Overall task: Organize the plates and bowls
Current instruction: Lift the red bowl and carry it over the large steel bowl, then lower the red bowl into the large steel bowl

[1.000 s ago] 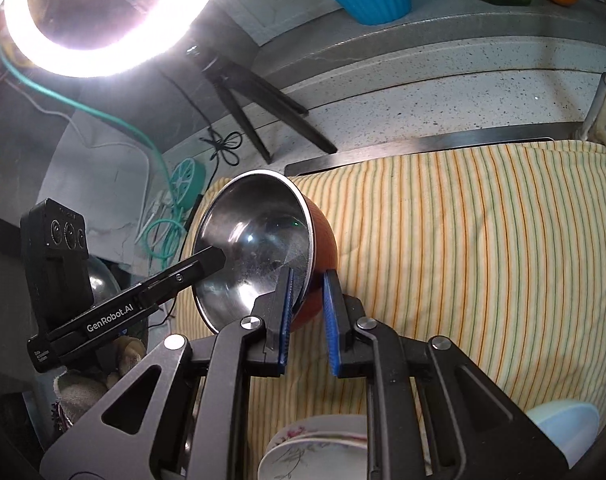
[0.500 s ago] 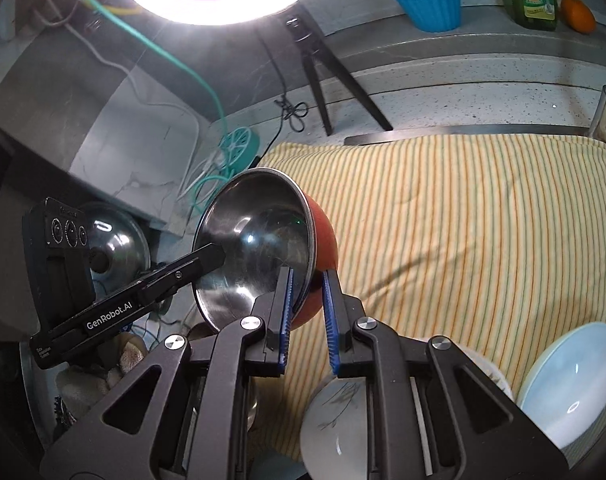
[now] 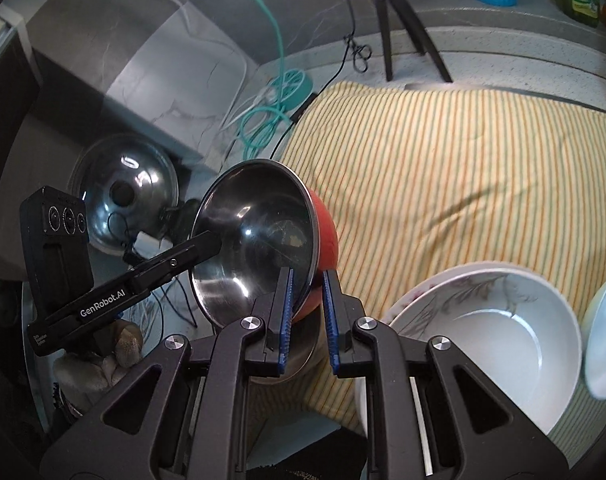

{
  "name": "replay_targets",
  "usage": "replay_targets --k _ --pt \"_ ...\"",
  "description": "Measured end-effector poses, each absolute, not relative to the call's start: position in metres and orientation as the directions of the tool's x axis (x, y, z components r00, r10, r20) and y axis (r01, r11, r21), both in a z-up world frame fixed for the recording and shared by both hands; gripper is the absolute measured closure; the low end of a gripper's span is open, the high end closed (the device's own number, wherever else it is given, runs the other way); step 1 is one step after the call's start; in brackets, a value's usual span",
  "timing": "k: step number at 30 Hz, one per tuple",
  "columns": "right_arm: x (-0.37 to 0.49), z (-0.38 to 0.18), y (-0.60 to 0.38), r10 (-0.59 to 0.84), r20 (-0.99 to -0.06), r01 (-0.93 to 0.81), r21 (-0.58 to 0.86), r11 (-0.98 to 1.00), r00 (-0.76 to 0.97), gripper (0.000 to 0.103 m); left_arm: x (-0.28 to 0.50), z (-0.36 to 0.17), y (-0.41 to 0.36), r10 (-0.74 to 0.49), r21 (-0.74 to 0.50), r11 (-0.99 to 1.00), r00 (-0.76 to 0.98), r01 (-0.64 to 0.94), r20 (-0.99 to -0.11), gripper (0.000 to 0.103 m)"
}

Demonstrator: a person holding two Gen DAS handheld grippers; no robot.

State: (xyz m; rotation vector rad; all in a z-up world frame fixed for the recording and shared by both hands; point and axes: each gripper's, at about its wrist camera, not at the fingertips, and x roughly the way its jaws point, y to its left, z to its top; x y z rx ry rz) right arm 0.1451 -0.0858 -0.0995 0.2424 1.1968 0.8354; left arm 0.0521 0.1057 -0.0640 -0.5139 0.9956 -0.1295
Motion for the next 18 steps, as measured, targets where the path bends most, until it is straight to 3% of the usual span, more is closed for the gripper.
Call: replay_targets --k 18 --pt "0.123 -0.136 -0.044 0.606 -0.795 -0.505 0.514 0.693 0.022 0.088 0.009 -0.108 0.125 -0.311 -0.459 0.858 0.478 -0.231 -0.821 0.089"
